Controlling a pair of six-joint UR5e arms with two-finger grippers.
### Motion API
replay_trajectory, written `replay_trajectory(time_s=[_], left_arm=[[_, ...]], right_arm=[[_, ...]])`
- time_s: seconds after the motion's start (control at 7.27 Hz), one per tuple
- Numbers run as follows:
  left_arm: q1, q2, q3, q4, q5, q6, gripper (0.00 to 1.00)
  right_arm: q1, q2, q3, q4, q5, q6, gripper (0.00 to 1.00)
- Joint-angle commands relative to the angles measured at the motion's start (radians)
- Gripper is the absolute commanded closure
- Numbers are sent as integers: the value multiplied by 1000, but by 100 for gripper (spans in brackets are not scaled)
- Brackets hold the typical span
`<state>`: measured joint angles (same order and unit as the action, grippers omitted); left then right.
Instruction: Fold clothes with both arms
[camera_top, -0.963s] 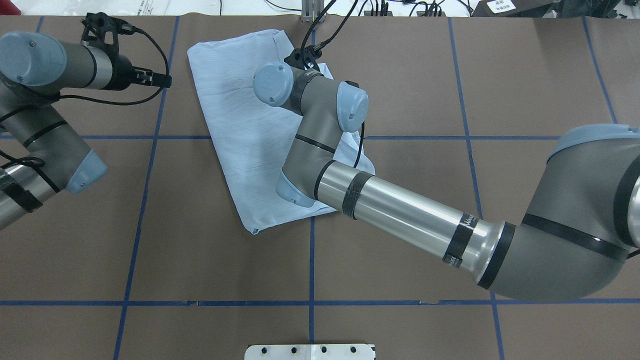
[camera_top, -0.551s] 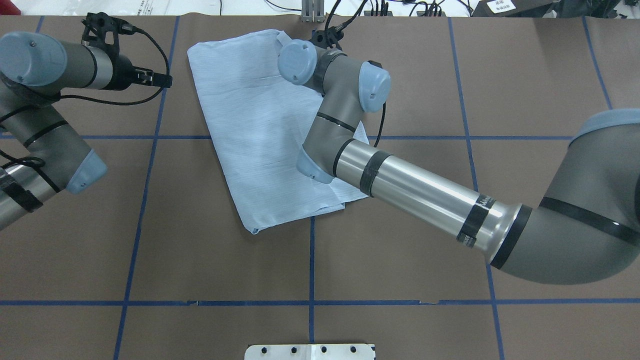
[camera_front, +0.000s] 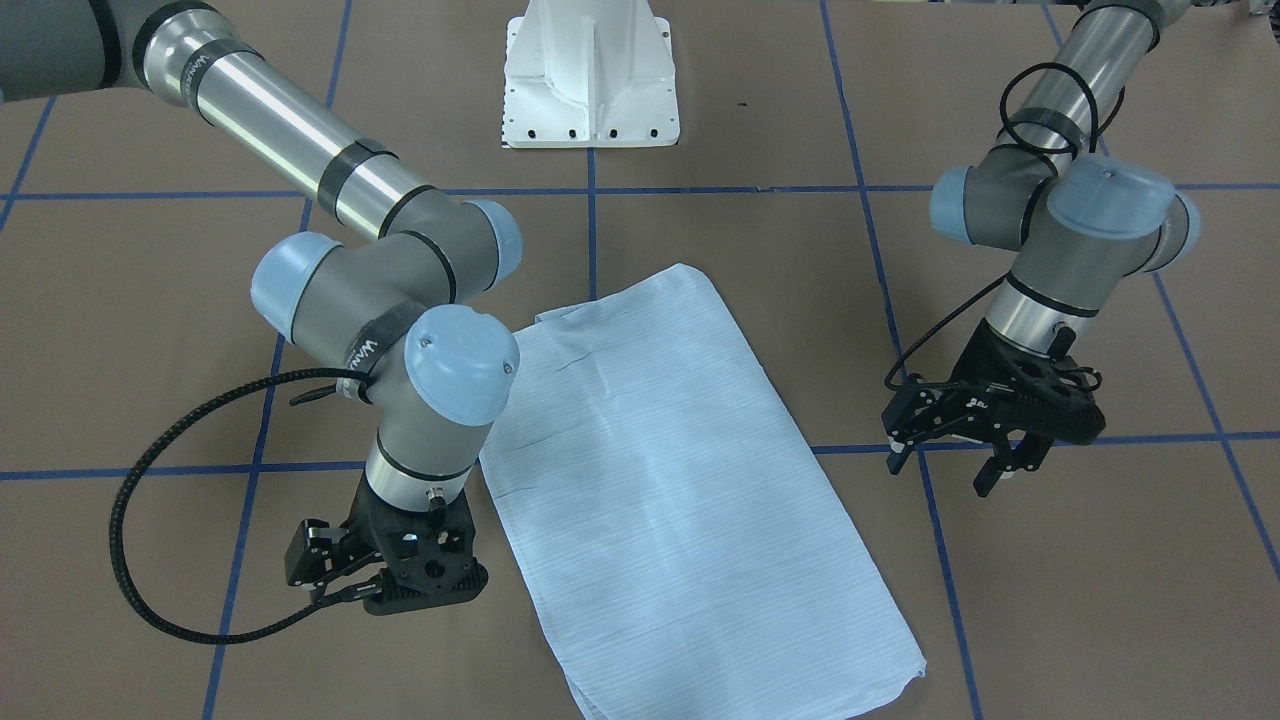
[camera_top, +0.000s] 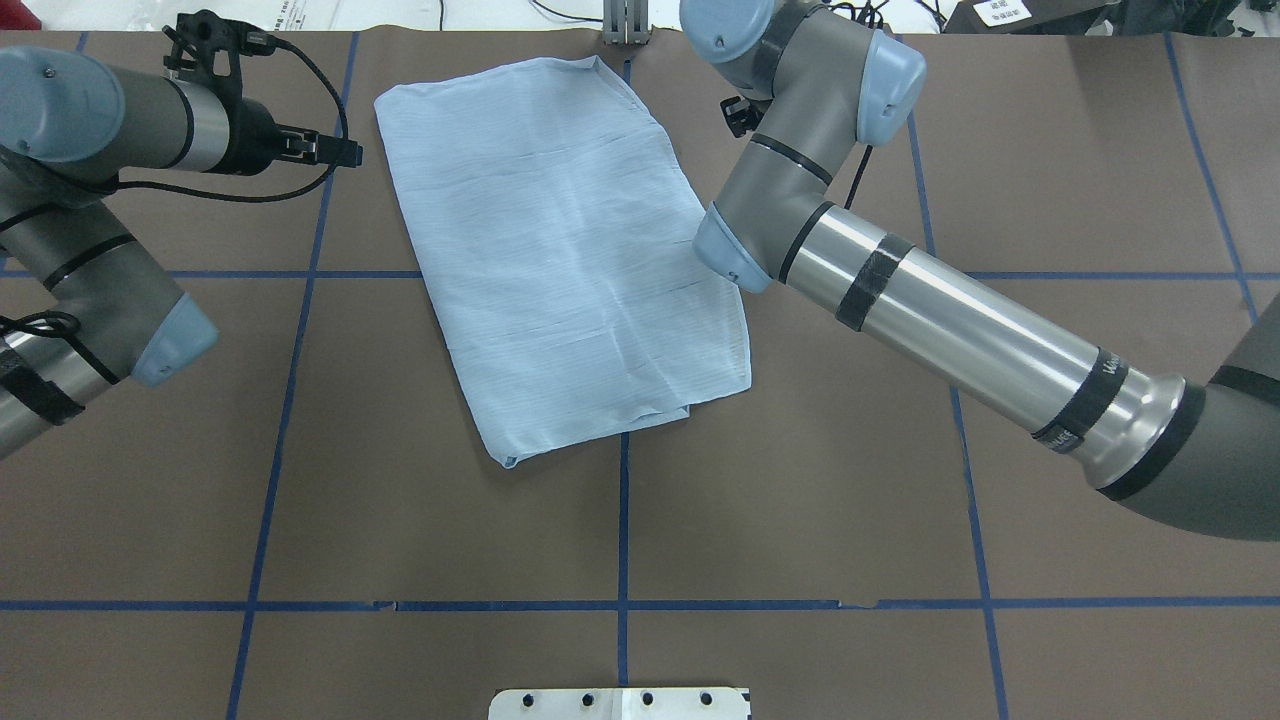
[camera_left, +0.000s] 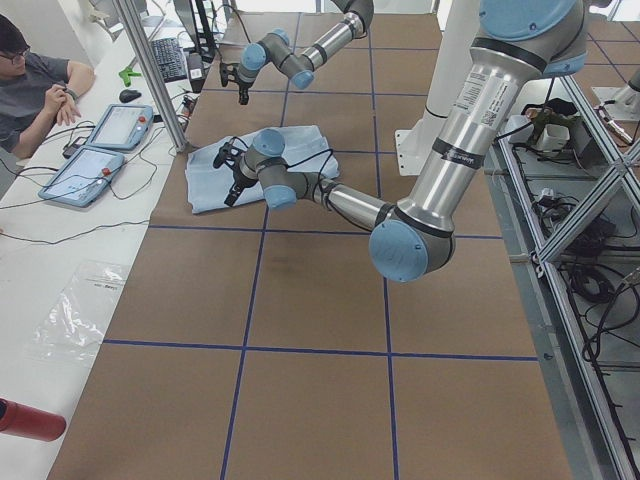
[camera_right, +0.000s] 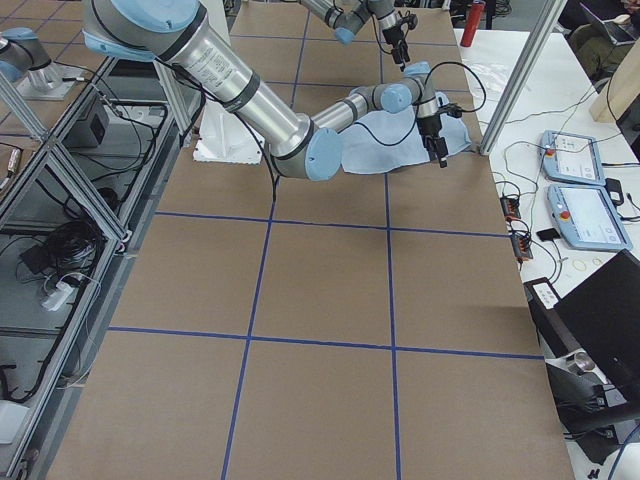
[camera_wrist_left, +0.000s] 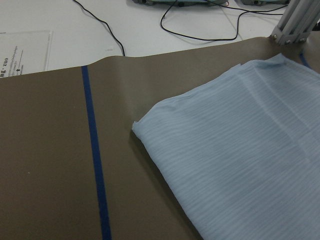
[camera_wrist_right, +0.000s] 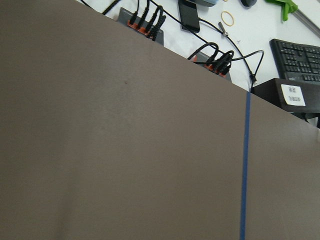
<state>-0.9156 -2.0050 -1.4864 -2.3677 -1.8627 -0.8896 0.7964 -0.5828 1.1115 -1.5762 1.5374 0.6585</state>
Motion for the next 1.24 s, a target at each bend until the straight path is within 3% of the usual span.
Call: replay_trajectory(time_s=[0.0,0.14,0.28,0.41,0.55,0.83,0.96,1.1], left_arm=[[71,8,-102,5,-3,-209,0],[107,21,-157,28,-1,-285,0],[144,32,-237,150,13,-328,0],[223,32,-333,326,89,-404,0],[315,31,-395,434,152,-517,0],[449,37,-385,449,270,-762,0],[460,37,-377,473,273,-825,3],[483,37,-365,502,274,-860,10]], right_arm=[[3,-96,210,7,129,77,0],[3,-156,325,14,210,151,0],[-5,-220,435,15,216,220,0],[-28,-273,541,15,216,292,0],[-49,-290,591,15,216,422,0],[-74,-314,614,91,214,563,0],[-86,-356,613,207,213,617,0],[-88,-380,614,247,210,622,0]])
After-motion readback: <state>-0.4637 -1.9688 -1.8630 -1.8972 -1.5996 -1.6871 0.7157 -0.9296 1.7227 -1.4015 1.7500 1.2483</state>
